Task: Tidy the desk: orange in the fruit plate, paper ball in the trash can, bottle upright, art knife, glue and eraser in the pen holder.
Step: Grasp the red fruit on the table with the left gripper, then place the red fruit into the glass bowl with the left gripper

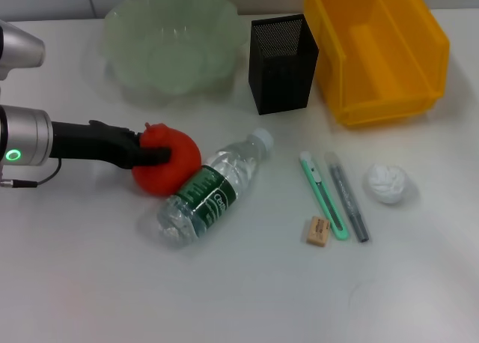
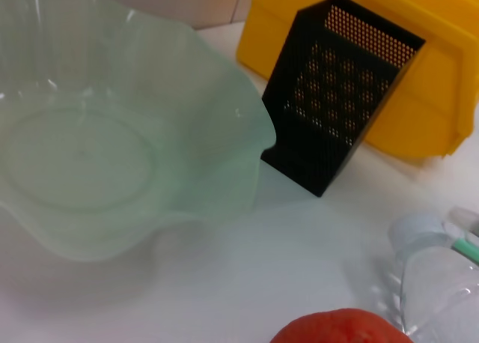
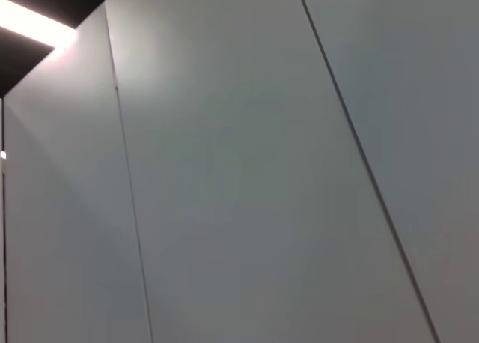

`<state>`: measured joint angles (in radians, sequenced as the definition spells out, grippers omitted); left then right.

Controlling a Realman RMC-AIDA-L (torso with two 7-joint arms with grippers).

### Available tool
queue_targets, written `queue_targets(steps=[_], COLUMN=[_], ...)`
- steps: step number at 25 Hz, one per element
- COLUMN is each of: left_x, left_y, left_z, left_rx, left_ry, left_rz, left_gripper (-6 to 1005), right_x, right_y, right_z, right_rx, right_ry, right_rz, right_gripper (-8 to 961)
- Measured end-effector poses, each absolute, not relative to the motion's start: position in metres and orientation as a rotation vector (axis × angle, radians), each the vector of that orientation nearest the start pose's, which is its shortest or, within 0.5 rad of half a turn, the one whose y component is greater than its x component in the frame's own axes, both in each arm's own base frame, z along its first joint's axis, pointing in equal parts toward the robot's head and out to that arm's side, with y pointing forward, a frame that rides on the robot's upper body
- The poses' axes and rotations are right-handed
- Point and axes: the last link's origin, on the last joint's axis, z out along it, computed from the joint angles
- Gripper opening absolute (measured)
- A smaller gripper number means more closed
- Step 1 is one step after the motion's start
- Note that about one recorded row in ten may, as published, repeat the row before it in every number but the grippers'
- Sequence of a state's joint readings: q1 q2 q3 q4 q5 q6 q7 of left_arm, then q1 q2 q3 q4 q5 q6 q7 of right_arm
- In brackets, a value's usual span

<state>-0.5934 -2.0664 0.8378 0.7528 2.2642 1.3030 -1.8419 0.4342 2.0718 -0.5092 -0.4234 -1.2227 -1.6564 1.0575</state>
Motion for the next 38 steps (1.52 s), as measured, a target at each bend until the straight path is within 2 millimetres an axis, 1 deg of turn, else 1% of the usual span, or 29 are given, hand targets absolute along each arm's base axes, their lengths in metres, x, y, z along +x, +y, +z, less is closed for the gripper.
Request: queue_targets(steps=[1,3,4,8,9,12,16,18,19,21,23,25,26,27,28,30,31,33,34,37,38], left_x=[-0.276,-0.277,-0.28,-0.282,-0.284,-0.284,-0.282,-0.282,-0.278,-0.271,-0.269,-0.261,-0.256,-0.256,-0.252,-0.252,-0.242,-0.242,-0.239,-0.239,-0.236], left_y=[0.366,0.366,0.367,0.367,0.368,0.368,0.368,0.368,0.369,0.369,0.371,0.378,0.383,0.383,0.387,0.387,0.405,0.405,0.411,0.411,0.425], left_z=[-0.004,-0.003,0.003,0.01,0.015,0.019,0.028,0.028,0.034,0.04,0.042,0.046,0.043,0.043,0.039,0.039,0.024,0.024,0.018,0.018,0.005], left_rx=[-2.613,-2.611,-2.584,-2.557,-2.538,-2.527,-2.495,-2.495,-2.498,-2.502,-2.493,-2.453,-2.439,-2.439,-2.434,-2.434,-2.386,-2.386,-2.372,-2.372,-2.328], left_ry=[-0.999,-0.998,-1.007,-1.005,-0.996,-0.992,-0.965,-0.965,-0.923,-0.879,-0.865,-0.805,-0.774,-0.774,-0.756,-0.756,-0.687,-0.687,-0.664,-0.664,-0.624], left_rz=[-0.193,-0.197,-0.223,-0.269,-0.318,-0.348,-0.455,-0.455,-0.523,-0.6,-0.627,-0.694,-0.705,-0.705,-0.706,-0.706,-0.657,-0.657,-0.644,-0.644,-0.615], left_gripper=[563,505,476,361,332,294,248,233,225,210,194,178,170,164,159,148,142,132,126,95,85], right_x=[0.275,0.276,0.276,0.277,0.278,0.278,0.278,0.278,0.278,0.278,0.279,0.278,0.278,0.278,0.278,0.278,0.278,0.279,0.281,0.282,0.283], right_y=[0.325,0.326,0.326,0.325,0.325,0.325,0.325,0.326,0.326,0.326,0.326,0.326,0.326,0.326,0.326,0.326,0.325,0.325,0.323,0.322,0.321], right_z=[0.079,0.079,0.079,0.08,0.08,0.081,0.081,0.081,0.081,0.081,0.081,0.08,0.08,0.08,0.079,0.079,0.079,0.078,0.077,0.074,0.073], right_rx=[-1.826,-1.825,-1.824,-1.821,-1.817,-1.814,-1.811,-1.811,-1.81,-1.809,-1.808,-1.812,-1.813,-1.814,-1.814,-1.814,-1.813,-1.812,-1.809,-1.806,-1.805], right_ry=[0.426,0.429,0.43,0.433,0.433,0.434,0.432,0.433,0.435,0.439,0.439,0.44,0.439,0.438,0.437,0.435,0.437,0.44,0.453,0.473,0.482], right_rz=[1.409,1.405,1.404,1.402,1.403,1.403,1.404,1.403,1.401,1.398,1.398,1.398,1.397,1.396,1.395,1.395,1.394,1.394,1.395,1.4,1.403], right_gripper=[753,754,754,754,754,754,754,754,754,754,754,754,754,754,754,754,754,754,754,754,754])
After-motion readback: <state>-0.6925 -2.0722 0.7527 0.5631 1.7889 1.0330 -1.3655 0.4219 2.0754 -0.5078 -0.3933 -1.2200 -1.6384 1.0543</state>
